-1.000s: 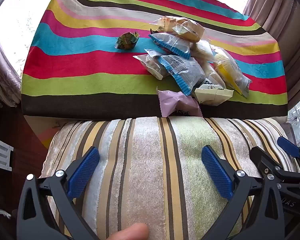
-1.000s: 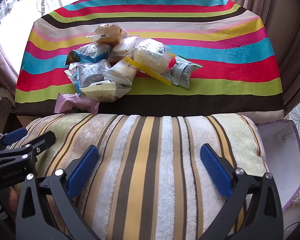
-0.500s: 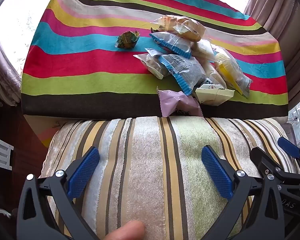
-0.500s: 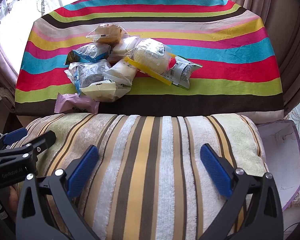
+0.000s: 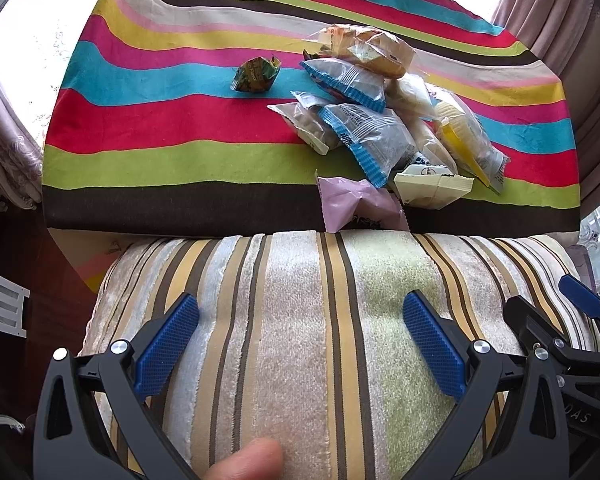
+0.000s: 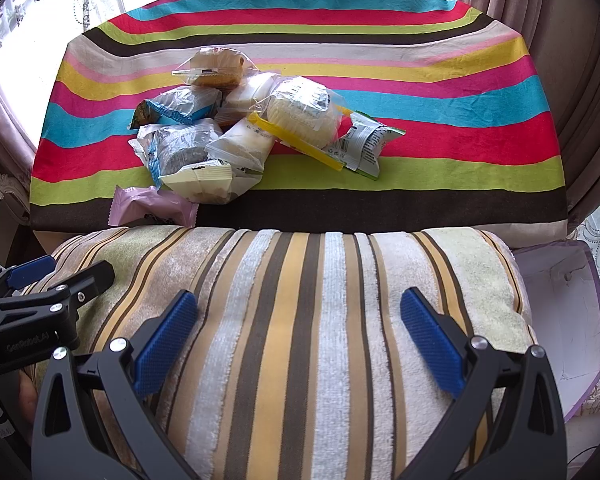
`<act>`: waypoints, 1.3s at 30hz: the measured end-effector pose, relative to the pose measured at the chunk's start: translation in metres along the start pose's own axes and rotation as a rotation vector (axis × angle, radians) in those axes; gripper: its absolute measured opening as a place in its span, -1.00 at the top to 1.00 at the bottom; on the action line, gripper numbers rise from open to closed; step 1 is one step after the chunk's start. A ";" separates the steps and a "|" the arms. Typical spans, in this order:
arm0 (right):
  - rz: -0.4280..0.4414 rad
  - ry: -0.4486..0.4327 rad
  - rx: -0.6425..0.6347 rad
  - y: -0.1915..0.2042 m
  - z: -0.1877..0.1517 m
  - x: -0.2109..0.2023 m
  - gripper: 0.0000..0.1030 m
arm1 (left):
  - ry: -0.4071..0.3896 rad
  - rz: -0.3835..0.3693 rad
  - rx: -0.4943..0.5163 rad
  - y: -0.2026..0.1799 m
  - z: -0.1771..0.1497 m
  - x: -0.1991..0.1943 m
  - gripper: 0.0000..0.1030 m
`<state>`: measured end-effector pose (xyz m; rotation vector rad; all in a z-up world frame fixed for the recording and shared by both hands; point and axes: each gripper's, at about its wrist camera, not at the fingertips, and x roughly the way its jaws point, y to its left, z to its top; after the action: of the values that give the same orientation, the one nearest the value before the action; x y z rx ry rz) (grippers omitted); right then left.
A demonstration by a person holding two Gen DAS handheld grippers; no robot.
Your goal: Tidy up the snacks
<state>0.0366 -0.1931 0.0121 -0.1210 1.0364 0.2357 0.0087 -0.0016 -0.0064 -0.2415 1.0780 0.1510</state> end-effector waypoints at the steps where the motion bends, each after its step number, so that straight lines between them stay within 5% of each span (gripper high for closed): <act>1: 0.000 0.000 0.000 0.000 0.000 0.000 -0.97 | 0.001 0.001 0.000 0.000 0.000 0.000 -0.92; 39: -0.001 0.001 0.000 0.000 0.000 0.000 -0.97 | 0.007 0.002 0.000 -0.003 0.002 0.005 -0.92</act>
<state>0.0365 -0.1931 0.0117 -0.1220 1.0374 0.2350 0.0128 -0.0035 -0.0094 -0.2416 1.0855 0.1523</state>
